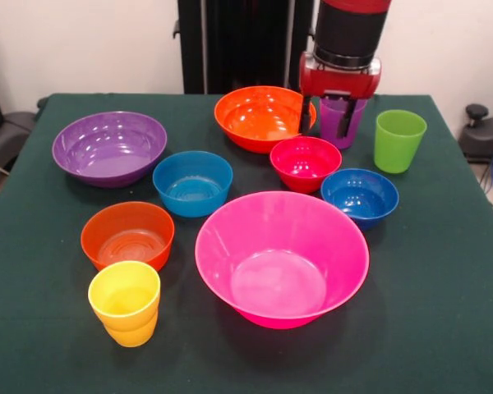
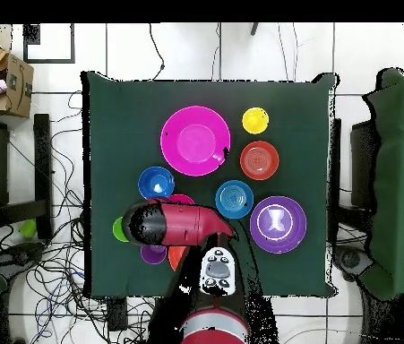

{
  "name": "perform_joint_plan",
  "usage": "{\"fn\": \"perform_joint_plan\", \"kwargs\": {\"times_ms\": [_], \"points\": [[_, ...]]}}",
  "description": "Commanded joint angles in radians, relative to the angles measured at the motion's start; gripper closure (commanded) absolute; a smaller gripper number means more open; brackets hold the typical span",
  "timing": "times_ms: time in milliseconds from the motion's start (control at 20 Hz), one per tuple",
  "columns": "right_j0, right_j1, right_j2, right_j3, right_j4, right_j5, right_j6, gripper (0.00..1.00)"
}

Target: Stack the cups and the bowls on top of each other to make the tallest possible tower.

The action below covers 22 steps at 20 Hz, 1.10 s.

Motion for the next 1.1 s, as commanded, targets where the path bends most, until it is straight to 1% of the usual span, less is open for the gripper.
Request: {"fn": "perform_joint_plan", "kwargs": {"times_ms": [50, 450, 800, 1100], "points": [[-0.001, 0.063, 0.060, -0.019, -0.037, -0.055, 0.106, 0.00], [0.023, 0.056, 0.052, -0.008, -0.020, -0.051, 0.129, 0.00], [0.018, 0.067, 0.054, 0.000, -0.024, -0.086, 0.133, 0.00], [0.021, 0.040, 0.052, 0.024, -0.021, -0.078, 0.138, 0.00]]}}
